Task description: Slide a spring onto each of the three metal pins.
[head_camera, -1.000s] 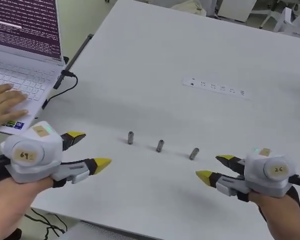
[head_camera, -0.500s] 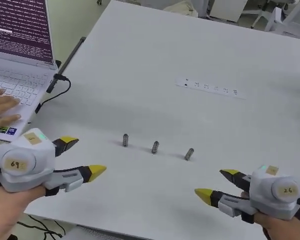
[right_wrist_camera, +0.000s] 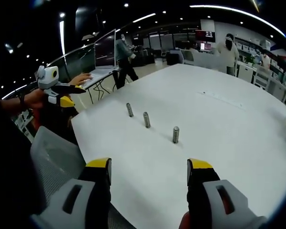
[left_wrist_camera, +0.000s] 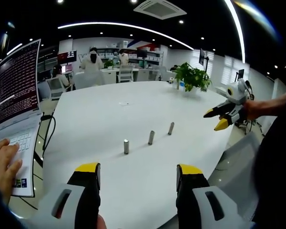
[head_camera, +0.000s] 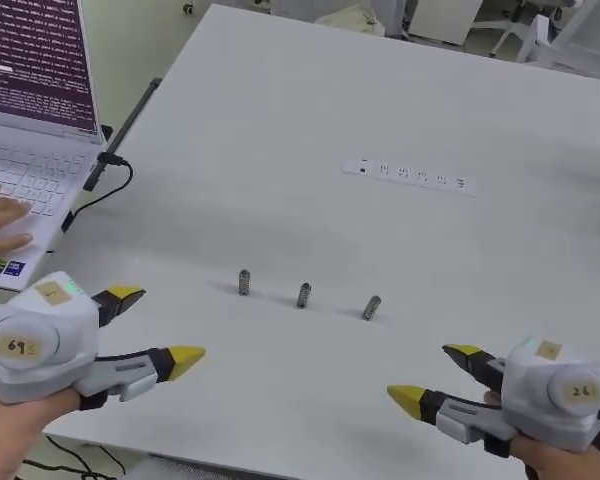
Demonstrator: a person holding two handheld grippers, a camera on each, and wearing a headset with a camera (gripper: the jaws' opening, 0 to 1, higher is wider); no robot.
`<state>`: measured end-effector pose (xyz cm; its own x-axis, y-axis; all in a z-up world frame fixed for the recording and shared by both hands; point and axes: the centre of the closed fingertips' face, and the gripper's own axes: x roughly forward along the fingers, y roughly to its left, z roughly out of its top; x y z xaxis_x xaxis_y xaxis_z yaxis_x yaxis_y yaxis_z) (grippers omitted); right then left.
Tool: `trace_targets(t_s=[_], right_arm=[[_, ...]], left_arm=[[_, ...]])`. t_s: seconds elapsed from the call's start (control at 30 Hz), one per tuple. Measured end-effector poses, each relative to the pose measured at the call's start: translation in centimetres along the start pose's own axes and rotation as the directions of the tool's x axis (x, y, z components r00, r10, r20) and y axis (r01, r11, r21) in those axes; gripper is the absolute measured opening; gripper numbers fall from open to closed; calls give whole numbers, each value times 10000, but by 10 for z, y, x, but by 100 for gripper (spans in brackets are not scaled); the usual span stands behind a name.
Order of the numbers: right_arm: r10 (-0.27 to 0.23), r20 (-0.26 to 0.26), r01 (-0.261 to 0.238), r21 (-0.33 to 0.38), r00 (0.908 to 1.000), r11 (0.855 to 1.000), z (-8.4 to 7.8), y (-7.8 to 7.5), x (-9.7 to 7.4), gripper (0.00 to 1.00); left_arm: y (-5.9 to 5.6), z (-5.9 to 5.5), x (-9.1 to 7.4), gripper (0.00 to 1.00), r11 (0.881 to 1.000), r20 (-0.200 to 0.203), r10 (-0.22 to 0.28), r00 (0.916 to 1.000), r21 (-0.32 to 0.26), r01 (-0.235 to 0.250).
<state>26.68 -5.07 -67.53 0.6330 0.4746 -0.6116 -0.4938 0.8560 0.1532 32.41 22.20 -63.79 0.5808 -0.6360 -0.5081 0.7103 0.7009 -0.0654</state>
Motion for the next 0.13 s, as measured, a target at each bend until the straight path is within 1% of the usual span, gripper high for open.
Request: trace_targets(t_s=[0.13], right_arm=[[56,103,-57,37,9999,10000,3,1,0,63]], left_arm=[[-1,4,1,61,9998,146,-78,9999,-205,81]])
